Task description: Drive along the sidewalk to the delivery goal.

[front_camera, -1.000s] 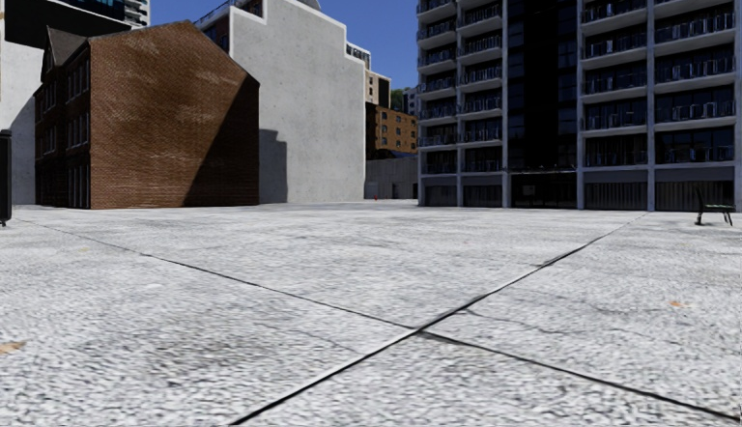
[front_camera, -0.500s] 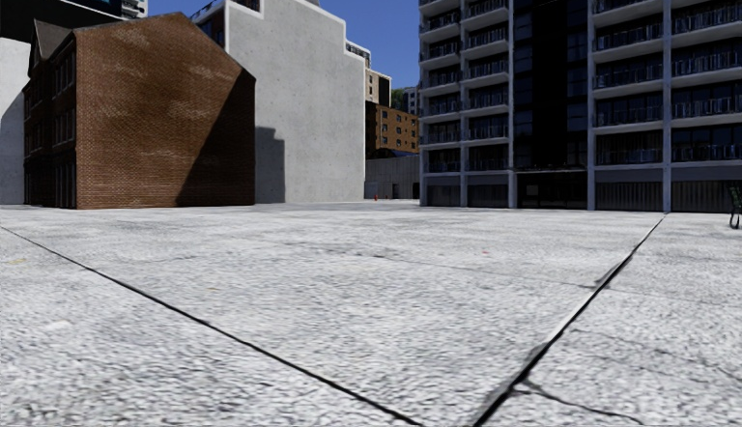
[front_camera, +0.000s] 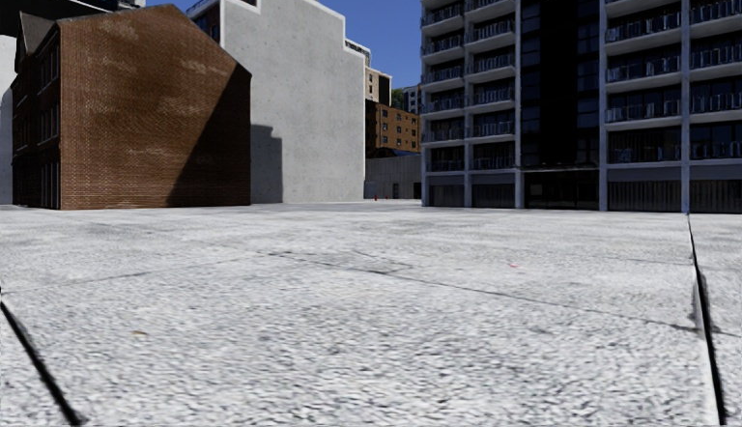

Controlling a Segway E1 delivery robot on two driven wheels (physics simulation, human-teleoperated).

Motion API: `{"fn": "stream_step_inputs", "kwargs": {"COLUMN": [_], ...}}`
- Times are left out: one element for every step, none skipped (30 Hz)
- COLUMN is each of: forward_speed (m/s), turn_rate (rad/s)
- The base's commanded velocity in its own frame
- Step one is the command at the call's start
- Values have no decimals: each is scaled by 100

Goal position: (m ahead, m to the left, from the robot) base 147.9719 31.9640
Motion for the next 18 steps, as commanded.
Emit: {"fn": "stream_step_inputs", "kwargs": {"forward_speed": [200, 200, 200, 200, 200, 200, 200, 200, 200, 200, 200, 200, 200, 200, 200, 200, 200, 200], "turn_rate": [0, 0, 0, 0, 0, 0, 0, 0, 0, 0, 0, 0, 0, 0, 0, 0, 0, 0]}}
